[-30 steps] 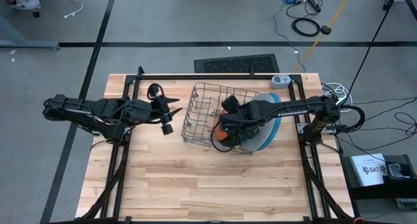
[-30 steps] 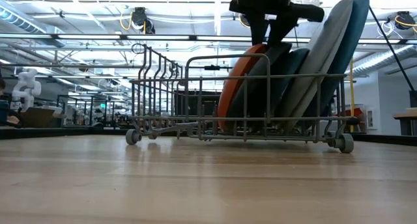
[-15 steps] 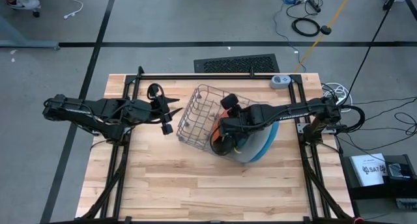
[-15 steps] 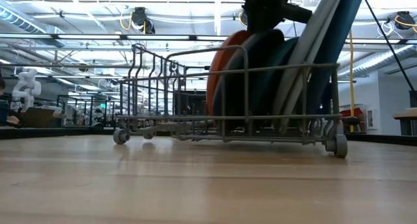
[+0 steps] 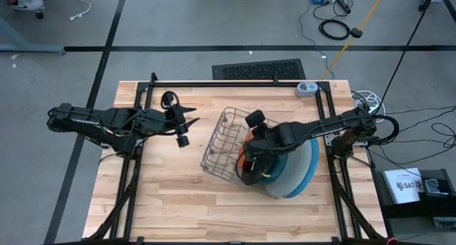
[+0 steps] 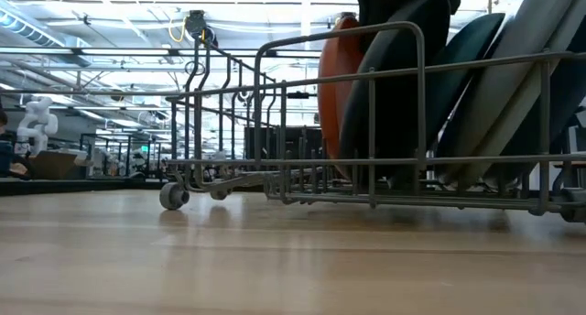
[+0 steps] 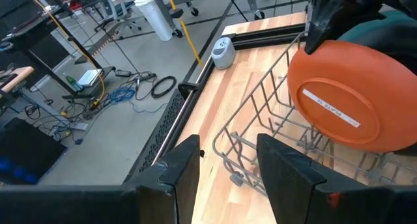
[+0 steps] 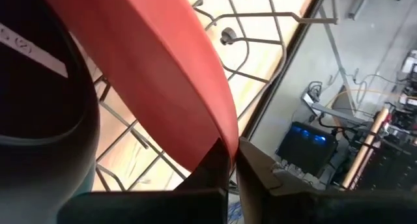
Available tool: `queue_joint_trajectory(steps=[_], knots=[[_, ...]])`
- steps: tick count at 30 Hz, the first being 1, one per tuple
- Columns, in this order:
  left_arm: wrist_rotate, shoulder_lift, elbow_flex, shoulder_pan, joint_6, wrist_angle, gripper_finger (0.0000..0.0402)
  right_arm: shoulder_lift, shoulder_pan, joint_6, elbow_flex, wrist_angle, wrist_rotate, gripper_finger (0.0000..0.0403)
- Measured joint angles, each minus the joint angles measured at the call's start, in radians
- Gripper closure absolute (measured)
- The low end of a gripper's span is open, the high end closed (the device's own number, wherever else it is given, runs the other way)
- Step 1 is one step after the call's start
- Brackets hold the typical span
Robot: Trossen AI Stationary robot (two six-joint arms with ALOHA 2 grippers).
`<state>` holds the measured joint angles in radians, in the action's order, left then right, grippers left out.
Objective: Sort dishes
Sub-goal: Put the orange plate into the dish rack
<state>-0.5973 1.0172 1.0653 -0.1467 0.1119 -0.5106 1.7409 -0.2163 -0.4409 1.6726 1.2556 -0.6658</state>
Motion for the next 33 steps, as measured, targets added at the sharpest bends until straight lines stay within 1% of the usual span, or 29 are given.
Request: queue_joint_trajectory(steps=[4,8,13,15,17,29,31,33], knots=[[0.002,0.0,0.0,0.0,-0.002,0.0,0.0247,0.0,-0.021,0.023,0.0,-0.002,-0.031,0.04],[0.02,0.0,0.0,0.0,-0.003,0.001,0.0247,0.0,-0.044,0.06,0.003,0.003,-0.095,0.0401],[0.021,0.002,0.0,0.0,-0.021,0.003,0.0247,0.0,-0.062,0.088,0.003,0.005,-0.096,0.0401],[0.021,0.003,0.0,0.0,-0.021,0.003,0.0247,0.0,-0.072,0.089,0.003,0.005,-0.117,0.0402],[0.021,0.003,0.0,0.0,-0.021,0.003,0.0247,0.0,-0.081,0.089,0.003,0.006,-0.136,0.0402],[0.022,0.003,0.0,0.0,-0.022,0.001,0.0247,-0.002,-0.106,0.059,0.003,-0.008,-0.168,0.0403],[0.051,0.004,-0.001,0.0,-0.022,0.001,0.0247,-0.002,-0.107,0.049,0.003,-0.023,-0.169,0.0403],[0.129,0.01,-0.013,0.001,-0.012,0.023,0.0247,-0.002,-0.11,0.043,0.003,-0.031,-0.169,0.0403]])
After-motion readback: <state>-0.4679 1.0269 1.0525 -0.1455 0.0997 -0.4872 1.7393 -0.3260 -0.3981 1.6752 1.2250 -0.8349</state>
